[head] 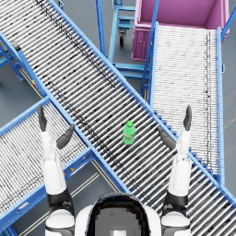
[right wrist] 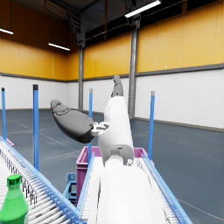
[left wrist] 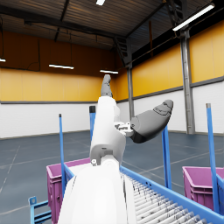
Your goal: Pick up the oil and place it on the left assembly line, put the cola on the right, and keep Sprite still
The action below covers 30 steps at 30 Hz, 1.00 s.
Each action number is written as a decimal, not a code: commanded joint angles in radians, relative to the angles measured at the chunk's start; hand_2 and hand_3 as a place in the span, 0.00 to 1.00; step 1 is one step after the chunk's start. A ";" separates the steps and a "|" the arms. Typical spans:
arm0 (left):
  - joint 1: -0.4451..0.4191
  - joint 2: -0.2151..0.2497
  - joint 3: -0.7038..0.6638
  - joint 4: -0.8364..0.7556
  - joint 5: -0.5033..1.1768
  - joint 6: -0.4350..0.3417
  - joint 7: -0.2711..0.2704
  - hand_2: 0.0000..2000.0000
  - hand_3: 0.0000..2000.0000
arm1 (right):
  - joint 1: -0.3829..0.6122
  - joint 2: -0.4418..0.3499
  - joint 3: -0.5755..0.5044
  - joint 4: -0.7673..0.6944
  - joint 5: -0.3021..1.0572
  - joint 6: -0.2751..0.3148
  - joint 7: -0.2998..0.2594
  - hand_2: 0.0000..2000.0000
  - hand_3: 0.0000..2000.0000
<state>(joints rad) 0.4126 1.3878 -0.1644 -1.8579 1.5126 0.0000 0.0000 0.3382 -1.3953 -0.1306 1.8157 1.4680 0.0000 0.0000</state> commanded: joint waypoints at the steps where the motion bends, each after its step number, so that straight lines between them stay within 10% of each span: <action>1: -0.001 0.000 -0.001 0.000 0.000 0.000 0.000 0.00 0.00 | -0.002 -0.001 0.000 -0.001 0.000 0.000 0.000 0.00 0.00; 30: -0.008 0.004 -0.003 -0.001 0.000 0.000 0.000 0.00 0.00 | -0.004 -0.012 -0.002 0.003 0.000 0.000 0.000 0.00 0.00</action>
<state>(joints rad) 0.4039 1.3921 -0.1677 -1.8584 1.5125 0.0000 0.0000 0.3341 -1.4071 -0.1328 1.8176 1.4679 0.0000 0.0000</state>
